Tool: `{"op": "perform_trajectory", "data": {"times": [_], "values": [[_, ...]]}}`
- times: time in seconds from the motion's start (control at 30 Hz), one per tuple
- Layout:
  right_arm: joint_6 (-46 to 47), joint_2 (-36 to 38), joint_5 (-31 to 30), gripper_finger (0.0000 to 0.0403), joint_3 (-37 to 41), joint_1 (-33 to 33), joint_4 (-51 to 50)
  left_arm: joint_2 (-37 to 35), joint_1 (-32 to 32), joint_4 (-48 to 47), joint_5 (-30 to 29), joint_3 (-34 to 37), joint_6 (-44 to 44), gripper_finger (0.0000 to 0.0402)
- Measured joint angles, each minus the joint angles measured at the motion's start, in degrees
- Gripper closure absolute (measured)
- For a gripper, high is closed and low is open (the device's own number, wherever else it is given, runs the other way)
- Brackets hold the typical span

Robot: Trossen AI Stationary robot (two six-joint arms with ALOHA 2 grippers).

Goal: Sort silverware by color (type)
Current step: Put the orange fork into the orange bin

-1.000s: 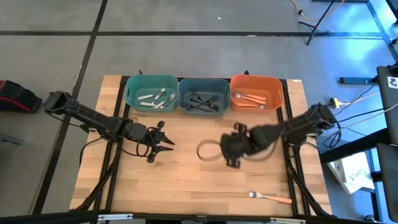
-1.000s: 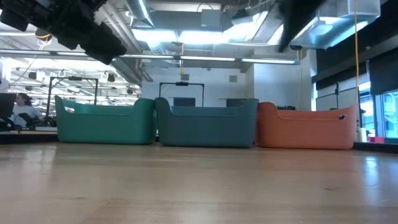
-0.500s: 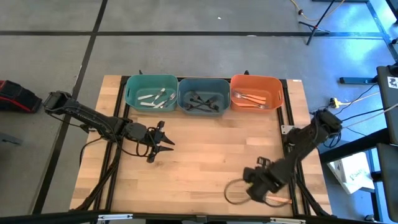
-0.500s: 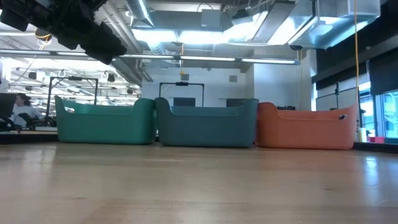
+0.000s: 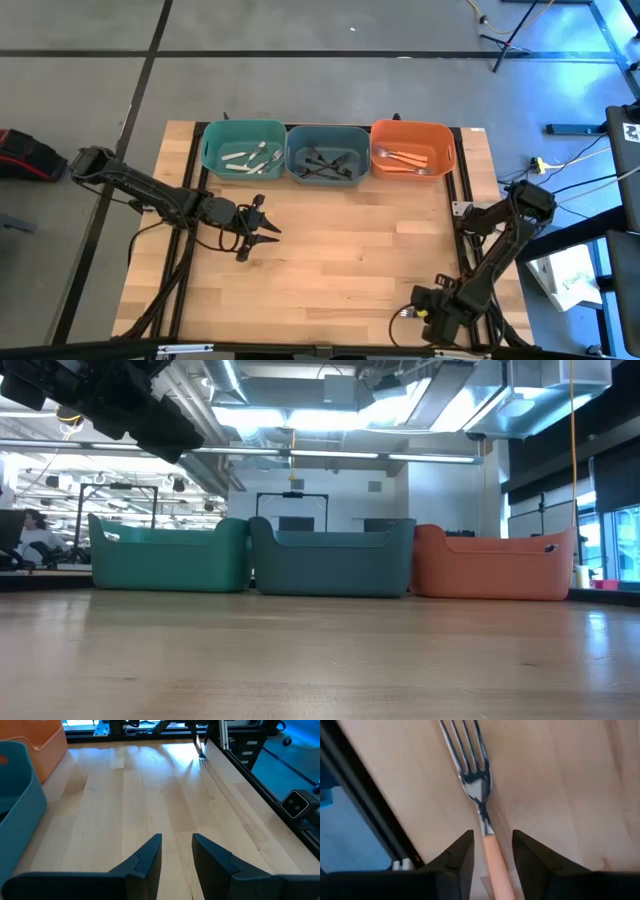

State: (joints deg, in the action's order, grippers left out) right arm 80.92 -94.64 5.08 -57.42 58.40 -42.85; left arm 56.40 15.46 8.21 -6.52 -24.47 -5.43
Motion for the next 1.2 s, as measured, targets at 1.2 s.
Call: {"op": "perform_trajectory", "data": {"times": [1.2], "values": [[-13.1,-1.5,-9.6,0.0396,1.8,-9.3,1.0,0.0,0.0,0.0,1.7,0.0,0.0,0.0298]]}}
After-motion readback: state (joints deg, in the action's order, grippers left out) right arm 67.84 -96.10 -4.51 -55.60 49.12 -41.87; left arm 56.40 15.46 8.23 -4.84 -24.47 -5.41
